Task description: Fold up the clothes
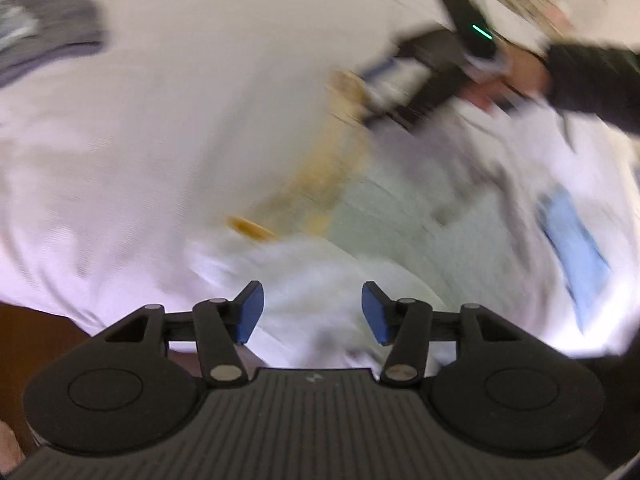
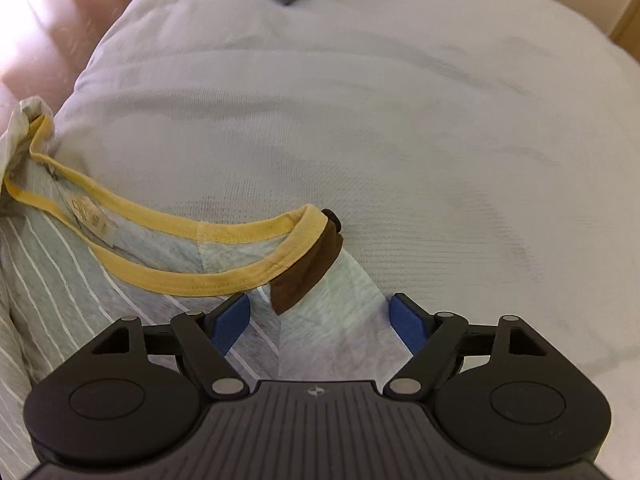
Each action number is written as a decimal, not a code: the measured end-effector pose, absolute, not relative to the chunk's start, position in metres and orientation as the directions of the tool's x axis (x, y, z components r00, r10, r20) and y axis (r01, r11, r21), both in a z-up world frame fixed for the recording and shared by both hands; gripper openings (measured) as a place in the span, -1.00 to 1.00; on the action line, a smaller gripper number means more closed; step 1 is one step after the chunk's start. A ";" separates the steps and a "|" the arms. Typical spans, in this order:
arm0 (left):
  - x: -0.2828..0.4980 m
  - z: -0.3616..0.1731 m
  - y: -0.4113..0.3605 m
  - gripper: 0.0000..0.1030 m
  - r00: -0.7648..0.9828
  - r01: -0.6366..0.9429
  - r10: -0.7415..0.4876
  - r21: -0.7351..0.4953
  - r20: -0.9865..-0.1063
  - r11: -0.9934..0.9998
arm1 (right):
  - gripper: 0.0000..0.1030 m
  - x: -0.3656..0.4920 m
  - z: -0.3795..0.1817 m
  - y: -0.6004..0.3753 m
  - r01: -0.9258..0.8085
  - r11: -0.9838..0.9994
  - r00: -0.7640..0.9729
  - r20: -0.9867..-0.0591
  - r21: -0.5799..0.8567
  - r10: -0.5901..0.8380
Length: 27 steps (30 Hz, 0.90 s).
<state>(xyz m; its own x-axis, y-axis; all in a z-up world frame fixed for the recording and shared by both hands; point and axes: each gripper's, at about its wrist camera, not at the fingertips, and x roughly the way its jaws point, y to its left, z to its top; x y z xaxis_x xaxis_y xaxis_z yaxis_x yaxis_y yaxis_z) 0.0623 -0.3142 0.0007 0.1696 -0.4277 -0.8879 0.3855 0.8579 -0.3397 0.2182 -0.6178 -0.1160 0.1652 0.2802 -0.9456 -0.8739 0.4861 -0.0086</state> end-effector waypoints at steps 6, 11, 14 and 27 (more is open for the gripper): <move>0.097 -0.014 -0.300 0.09 0.242 0.250 -0.352 -0.293 -0.904 0.923 | -0.75 0.221 -0.106 -0.626 -0.848 0.526 0.119 -0.948 0.059 0.297; 0.104 -0.025 -0.337 0.10 0.160 0.448 -0.332 -0.232 -0.930 0.863 | -0.91 0.209 -0.064 -0.645 -0.796 0.605 0.242 -0.921 -0.008 0.306; 0.111 -0.006 -0.363 0.09 0.193 0.541 -0.362 -0.209 -0.912 0.815 | -0.93 0.197 -0.028 -0.669 -0.739 0.670 0.347 -0.891 -0.067 0.293; 0.160 0.023 -0.444 0.13 0.230 0.698 -0.418 -0.150 -0.879 0.700 | -0.93 0.156 0.070 -0.807 -0.222 0.940 0.685 -0.727 -0.258 -0.038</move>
